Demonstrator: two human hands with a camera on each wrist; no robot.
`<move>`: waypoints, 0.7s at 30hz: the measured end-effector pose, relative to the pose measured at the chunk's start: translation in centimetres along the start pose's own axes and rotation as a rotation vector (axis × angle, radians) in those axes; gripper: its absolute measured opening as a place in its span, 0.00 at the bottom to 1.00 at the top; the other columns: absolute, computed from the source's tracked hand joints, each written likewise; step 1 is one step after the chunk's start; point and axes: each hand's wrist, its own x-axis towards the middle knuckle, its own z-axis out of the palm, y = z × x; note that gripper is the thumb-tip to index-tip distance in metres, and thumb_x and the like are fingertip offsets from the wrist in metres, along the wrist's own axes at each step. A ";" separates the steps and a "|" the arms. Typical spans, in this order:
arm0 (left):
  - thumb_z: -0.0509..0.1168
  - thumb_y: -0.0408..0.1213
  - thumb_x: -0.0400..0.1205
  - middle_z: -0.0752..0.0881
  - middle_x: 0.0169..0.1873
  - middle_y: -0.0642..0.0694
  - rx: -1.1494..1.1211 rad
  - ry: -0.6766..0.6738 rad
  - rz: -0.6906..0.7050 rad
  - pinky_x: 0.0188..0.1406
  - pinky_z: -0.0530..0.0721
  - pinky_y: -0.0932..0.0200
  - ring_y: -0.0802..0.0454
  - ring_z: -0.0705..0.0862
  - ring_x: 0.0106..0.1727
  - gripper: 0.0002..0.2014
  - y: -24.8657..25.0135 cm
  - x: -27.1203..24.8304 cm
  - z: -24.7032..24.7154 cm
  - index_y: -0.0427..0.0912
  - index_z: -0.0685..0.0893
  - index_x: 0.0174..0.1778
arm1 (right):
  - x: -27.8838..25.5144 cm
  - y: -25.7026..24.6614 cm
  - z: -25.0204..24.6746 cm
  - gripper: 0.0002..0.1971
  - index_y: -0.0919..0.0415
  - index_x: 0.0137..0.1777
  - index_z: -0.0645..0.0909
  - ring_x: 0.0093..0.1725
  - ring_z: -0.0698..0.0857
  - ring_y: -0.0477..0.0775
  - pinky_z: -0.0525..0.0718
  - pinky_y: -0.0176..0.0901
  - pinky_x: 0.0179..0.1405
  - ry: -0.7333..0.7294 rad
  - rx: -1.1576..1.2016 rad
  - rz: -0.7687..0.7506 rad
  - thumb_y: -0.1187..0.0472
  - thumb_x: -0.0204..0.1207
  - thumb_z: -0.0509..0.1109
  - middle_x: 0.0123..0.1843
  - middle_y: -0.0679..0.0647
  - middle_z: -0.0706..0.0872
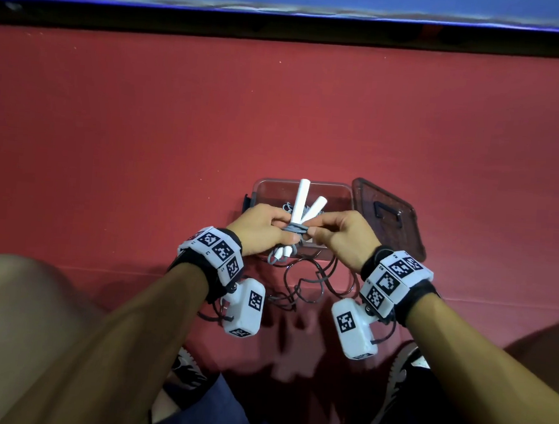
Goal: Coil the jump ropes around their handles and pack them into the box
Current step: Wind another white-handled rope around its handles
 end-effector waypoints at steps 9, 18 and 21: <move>0.66 0.25 0.84 0.93 0.49 0.42 -0.217 -0.016 -0.078 0.66 0.86 0.44 0.41 0.92 0.55 0.10 0.0 0.1 0.3 0.43 0.90 0.51 | 0.4 1.0 0.2 0.09 0.55 0.37 0.85 0.29 0.82 0.44 0.80 0.41 0.37 0.132 0.074 0.035 0.55 0.72 0.82 0.30 0.48 0.88; 0.60 0.22 0.87 0.89 0.63 0.35 -0.422 -0.048 -0.099 0.69 0.83 0.46 0.43 0.88 0.66 0.16 0.5 -0.4 0.4 0.34 0.84 0.69 | 0.5 0.8 0.4 0.10 0.62 0.41 0.84 0.33 0.79 0.54 0.79 0.48 0.37 0.118 0.208 0.066 0.56 0.76 0.79 0.35 0.58 0.85; 0.59 0.22 0.87 0.89 0.63 0.37 -0.470 -0.061 -0.095 0.65 0.85 0.50 0.43 0.88 0.66 0.17 0.5 -0.5 0.4 0.36 0.83 0.70 | 0.4 0.8 0.5 0.09 0.62 0.43 0.86 0.35 0.78 0.57 0.78 0.51 0.39 0.090 0.273 0.086 0.57 0.77 0.79 0.36 0.59 0.85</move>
